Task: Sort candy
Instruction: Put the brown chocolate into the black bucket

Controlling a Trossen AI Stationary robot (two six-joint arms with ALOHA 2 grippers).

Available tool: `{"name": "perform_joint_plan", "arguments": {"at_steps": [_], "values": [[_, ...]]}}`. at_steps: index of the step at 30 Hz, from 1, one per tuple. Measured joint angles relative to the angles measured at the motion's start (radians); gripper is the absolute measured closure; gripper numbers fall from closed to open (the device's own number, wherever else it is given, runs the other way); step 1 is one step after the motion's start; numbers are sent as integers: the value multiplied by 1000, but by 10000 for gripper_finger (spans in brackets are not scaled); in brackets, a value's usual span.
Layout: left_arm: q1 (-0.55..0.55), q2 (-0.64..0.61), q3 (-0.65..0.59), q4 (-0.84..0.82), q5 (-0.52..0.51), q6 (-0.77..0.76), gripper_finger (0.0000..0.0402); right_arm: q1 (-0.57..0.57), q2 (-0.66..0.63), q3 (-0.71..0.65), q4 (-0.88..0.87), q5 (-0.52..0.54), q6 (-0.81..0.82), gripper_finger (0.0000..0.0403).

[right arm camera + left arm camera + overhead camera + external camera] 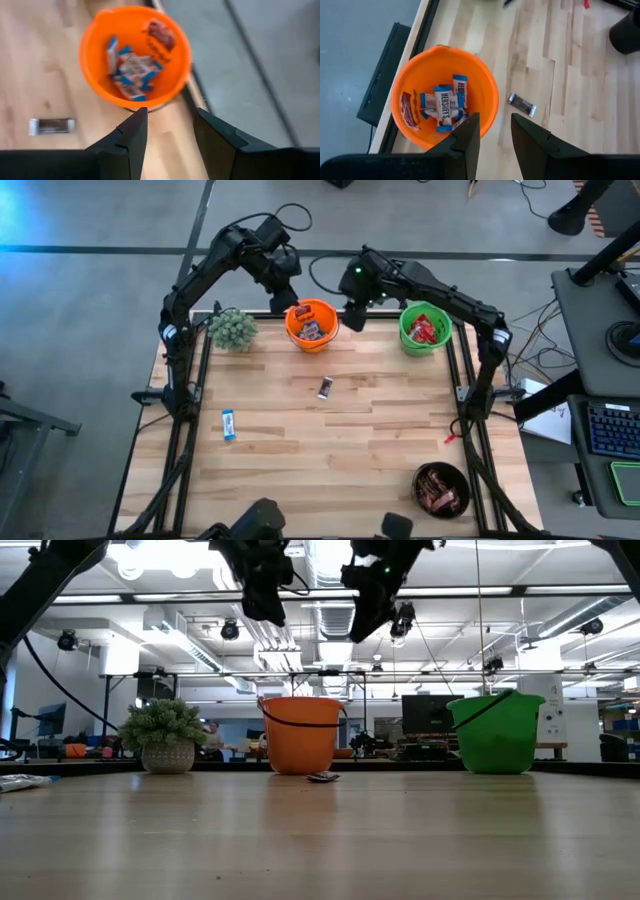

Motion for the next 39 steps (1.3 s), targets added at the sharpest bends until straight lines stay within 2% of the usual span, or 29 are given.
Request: {"name": "perform_joint_plan", "arguments": {"at_steps": [6,13,17,21,32,39], "values": [[0,-18,5,-31,-1,0,308,23,66,0,-2,-42,69,247],[0,-25,5,-46,-1,-2,308,53,127,0,-59,-39,91,209],[0,-25,5,-46,-7,-22,308,70,146,0,-66,-40,187,196],[0,-25,5,-53,-10,-45,308,88,156,0,-58,-40,316,197],[0,-28,5,-80,-10,-21,308,167,218,0,-47,-37,535,199],[0,-92,5,-80,-9,-3,308,213,260,-2,-45,-29,640,199]]}}
